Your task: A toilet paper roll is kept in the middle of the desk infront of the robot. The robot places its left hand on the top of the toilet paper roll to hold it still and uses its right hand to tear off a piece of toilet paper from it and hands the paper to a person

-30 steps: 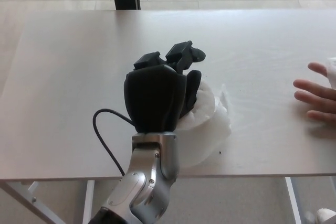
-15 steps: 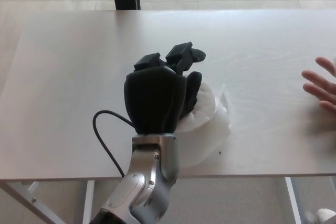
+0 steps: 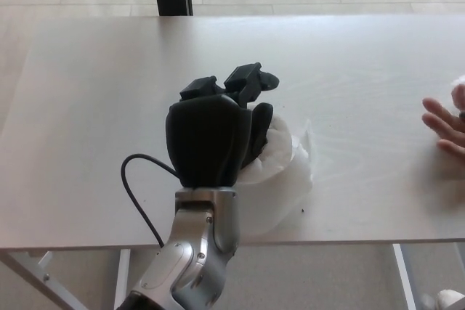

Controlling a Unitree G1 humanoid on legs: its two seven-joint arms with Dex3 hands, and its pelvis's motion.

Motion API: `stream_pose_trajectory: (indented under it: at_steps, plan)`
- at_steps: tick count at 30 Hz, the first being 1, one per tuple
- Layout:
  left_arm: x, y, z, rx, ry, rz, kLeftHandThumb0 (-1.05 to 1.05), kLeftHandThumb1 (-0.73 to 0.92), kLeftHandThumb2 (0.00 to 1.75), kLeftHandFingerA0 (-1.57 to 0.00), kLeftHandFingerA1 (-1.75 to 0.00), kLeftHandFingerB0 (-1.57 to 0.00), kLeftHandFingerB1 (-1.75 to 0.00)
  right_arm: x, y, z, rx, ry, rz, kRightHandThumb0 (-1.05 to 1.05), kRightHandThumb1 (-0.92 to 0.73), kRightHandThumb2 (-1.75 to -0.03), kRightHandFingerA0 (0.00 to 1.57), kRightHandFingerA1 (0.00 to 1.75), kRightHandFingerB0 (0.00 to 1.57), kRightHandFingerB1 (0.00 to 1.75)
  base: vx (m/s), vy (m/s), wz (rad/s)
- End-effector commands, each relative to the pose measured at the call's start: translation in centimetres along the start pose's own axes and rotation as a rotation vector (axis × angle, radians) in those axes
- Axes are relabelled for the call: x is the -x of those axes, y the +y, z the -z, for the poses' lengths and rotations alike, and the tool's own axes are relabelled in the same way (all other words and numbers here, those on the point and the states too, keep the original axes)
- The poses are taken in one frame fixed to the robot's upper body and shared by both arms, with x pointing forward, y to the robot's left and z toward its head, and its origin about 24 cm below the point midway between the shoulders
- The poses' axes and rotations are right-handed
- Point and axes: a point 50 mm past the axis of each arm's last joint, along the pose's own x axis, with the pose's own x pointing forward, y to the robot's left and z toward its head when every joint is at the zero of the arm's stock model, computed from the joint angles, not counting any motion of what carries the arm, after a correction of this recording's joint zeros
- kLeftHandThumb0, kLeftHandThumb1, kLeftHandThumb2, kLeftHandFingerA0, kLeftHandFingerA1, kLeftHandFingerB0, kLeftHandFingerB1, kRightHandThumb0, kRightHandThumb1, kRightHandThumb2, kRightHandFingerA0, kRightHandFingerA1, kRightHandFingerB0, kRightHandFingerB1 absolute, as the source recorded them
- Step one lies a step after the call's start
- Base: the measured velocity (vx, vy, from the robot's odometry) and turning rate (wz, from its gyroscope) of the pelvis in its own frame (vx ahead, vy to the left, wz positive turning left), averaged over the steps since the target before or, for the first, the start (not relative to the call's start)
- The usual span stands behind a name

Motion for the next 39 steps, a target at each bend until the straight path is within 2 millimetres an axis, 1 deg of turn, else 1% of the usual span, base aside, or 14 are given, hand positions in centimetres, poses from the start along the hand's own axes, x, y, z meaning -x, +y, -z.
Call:
stream_pose_trajectory:
  at_steps: [1,8,10,11,12,19,21,23,25,26,27,30,36,39]
  plan:
    - [1.7,-1.0,3.2,-0.086,0.097,0.140,-0.30,0.41,0.85,-0.82,-1.04,-0.73,-0.82,1.7,-1.5,-1.4,-0.019,-0.074,-0.009,-0.85,-0.56,-0.84,0.00,0.00,0.11,0.25,0.00,0.000,0.00]
    - [1.4,-0.7,3.2,-0.081,0.088,0.125,-0.30,0.41,0.88,-0.81,-1.04,-0.73,-0.85,3.7,-2.8,-2.0,-0.025,-0.095,-0.016,-0.73,-0.56,-0.77,0.00,0.02,0.14,0.31,0.00,0.000,0.00]
    - [1.0,-0.5,3.1,-0.067,0.097,0.138,-0.32,0.42,0.90,-0.81,-1.04,-0.70,-0.83,4.3,-3.5,-2.1,-0.048,-0.092,-0.009,-0.94,-0.60,-0.87,0.00,0.01,0.19,0.35,0.00,0.000,0.00]
    - [0.7,-0.3,3.1,-0.067,0.109,0.150,-0.34,0.37,0.98,-0.82,-0.95,-0.68,-0.80,4.5,-3.8,-2.1,-0.045,-0.095,-0.002,-0.72,-0.69,-0.61,0.00,0.06,0.19,0.28,0.00,0.000,0.00]
    - [-0.3,0.3,2.8,-0.066,0.117,0.166,-0.33,0.42,0.86,-0.75,-0.93,-0.69,-0.70,4.9,-4.6,-2.2,-0.037,-0.093,0.013,-0.90,-0.60,-0.87,0.00,0.04,0.17,0.36,0.00,0.000,0.00]
    - [-6.7,5.4,1.0,-0.051,0.025,0.152,-0.41,0.54,0.66,-0.55,-0.81,-0.41,-0.58,6.8,-7.7,-1.3,-0.139,-0.069,0.114,-0.79,-0.54,-0.82,0.00,0.09,0.17,0.39,0.00,0.000,0.00]
    - [-8.7,7.9,0.3,0.071,0.027,0.164,-0.44,0.70,0.61,-0.41,-0.68,-0.27,-0.47,7.3,-8.5,-0.7,-0.144,-0.061,0.149,-0.78,-0.54,-0.83,0.00,0.12,0.16,0.40,0.00,0.000,0.00]
    - [-11.3,12.1,-0.8,0.499,0.121,0.069,-0.50,0.78,0.64,-0.12,-0.50,-0.14,-0.35,7.9,-9.4,0.3,-0.186,-0.033,0.189,-0.73,-0.53,-0.85,0.00,0.19,0.15,0.42,0.00,0.000,0.00]
    - [-12.8,15.7,-1.5,0.681,0.157,-0.028,-0.56,0.88,0.66,-0.14,-0.61,-0.14,-0.40,8.6,-10.0,1.5,-0.235,-0.009,0.222,-0.65,-0.50,-0.83,0.00,0.28,0.17,0.44,0.00,0.000,0.00]
    - [-13.5,17.8,-1.7,0.712,0.156,-0.103,-0.69,0.78,1.11,-0.06,-0.59,-0.01,-0.30,9.0,-10.2,2.1,-0.265,0.005,0.238,-0.65,-0.50,-0.83,0.00,0.28,0.17,0.44,0.00,0.000,0.00]
    - [-13.7,18.3,-1.7,0.753,0.150,-0.114,-0.53,0.89,0.66,-0.14,-0.60,-0.11,-0.41,9.1,-10.3,2.2,-0.264,0.008,0.240,-0.65,-0.50,-0.83,0.00,0.28,0.17,0.44,0.00,0.000,0.00]
    - [-14.3,22.7,-0.9,0.921,0.169,-0.257,-0.47,0.76,0.62,-0.41,-0.59,-0.44,-0.54,9.9,-9.9,3.9,-0.306,0.062,0.276,-0.63,-0.64,-0.61,0.04,0.28,0.29,0.31,0.00,0.000,0.00]
    - [-12.6,28.4,2.7,1.102,0.161,-0.441,-0.46,0.90,0.66,-0.24,-0.52,-0.20,-0.44,11.9,-10.9,5.8,-0.359,0.159,0.287,-0.64,-0.67,-0.60,0.00,0.29,0.26,0.30,0.00,0.000,0.00]
    - [-5.6,30.7,7.5,0.976,0.179,-0.548,-0.43,0.88,0.64,-0.34,-0.60,-0.28,-0.46,14.6,-11.4,8.4,-0.371,0.202,0.358,-0.66,-0.67,-0.60,0.00,0.35,0.24,0.37,0.00,0.000,0.00]
